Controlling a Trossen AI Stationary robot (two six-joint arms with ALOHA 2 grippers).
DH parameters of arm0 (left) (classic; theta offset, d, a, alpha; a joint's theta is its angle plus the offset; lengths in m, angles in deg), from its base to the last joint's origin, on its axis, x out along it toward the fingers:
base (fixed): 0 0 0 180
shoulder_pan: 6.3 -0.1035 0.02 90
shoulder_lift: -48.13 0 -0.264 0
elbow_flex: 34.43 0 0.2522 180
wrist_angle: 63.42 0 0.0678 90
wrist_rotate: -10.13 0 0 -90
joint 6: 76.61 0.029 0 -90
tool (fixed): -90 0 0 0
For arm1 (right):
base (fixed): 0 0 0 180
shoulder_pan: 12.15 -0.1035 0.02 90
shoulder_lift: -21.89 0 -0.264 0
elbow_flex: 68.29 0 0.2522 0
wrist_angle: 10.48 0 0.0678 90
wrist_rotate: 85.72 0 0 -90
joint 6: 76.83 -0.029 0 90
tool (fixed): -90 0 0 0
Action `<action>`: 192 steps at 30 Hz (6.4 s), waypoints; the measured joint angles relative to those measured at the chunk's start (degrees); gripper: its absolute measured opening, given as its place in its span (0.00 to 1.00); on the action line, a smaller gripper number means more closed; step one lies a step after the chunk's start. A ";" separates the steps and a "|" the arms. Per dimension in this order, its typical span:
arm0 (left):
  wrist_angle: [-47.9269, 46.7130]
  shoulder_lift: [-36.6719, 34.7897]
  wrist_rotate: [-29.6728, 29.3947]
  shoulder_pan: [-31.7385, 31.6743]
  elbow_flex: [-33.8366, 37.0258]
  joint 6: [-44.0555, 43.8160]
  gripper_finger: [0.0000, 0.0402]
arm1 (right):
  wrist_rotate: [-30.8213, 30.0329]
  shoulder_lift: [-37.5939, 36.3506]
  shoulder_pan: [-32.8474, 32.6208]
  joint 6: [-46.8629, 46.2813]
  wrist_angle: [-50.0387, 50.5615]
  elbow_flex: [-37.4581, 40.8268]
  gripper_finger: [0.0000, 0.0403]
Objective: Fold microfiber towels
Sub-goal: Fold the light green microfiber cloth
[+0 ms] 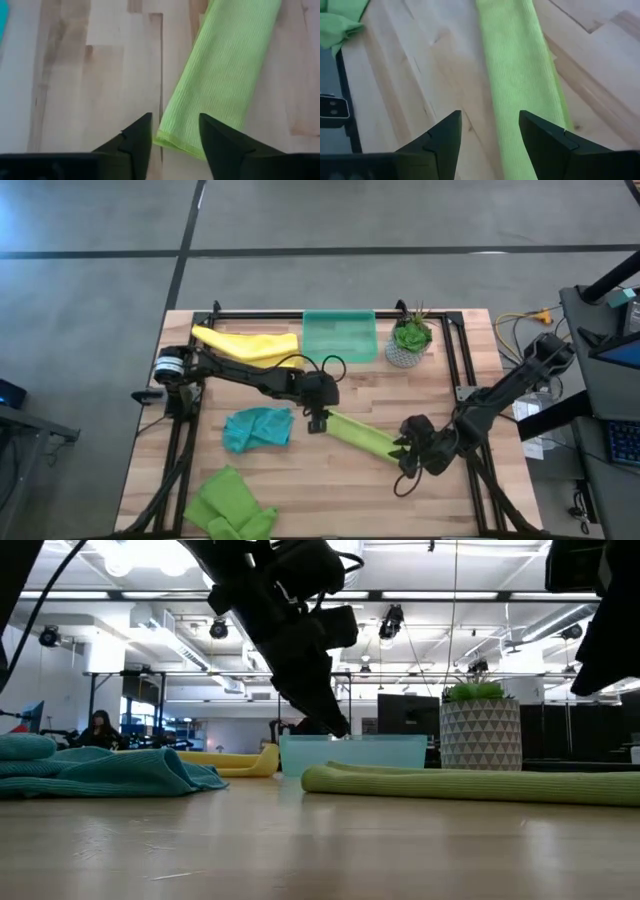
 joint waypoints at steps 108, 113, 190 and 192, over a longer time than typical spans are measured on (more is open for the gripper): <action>-0.02 -22.24 -4.47 11.07 17.33 -19.60 0.03 | 13.12 38.60 12.87 41.60 12.49 -29.35 0.19; 0.02 -22.24 -4.47 11.07 17.33 -19.60 0.03 | 12.39 38.63 12.94 41.60 13.66 -30.19 0.04; -4.79 -19.49 19.97 -3.45 -39.19 -2.22 0.79 | -29.11 14.60 9.27 134.95 -2.83 -61.53 0.02; -4.94 -18.71 20.39 -3.48 -39.34 -4.34 0.82 | -29.10 14.60 9.27 135.39 -3.50 -61.53 0.02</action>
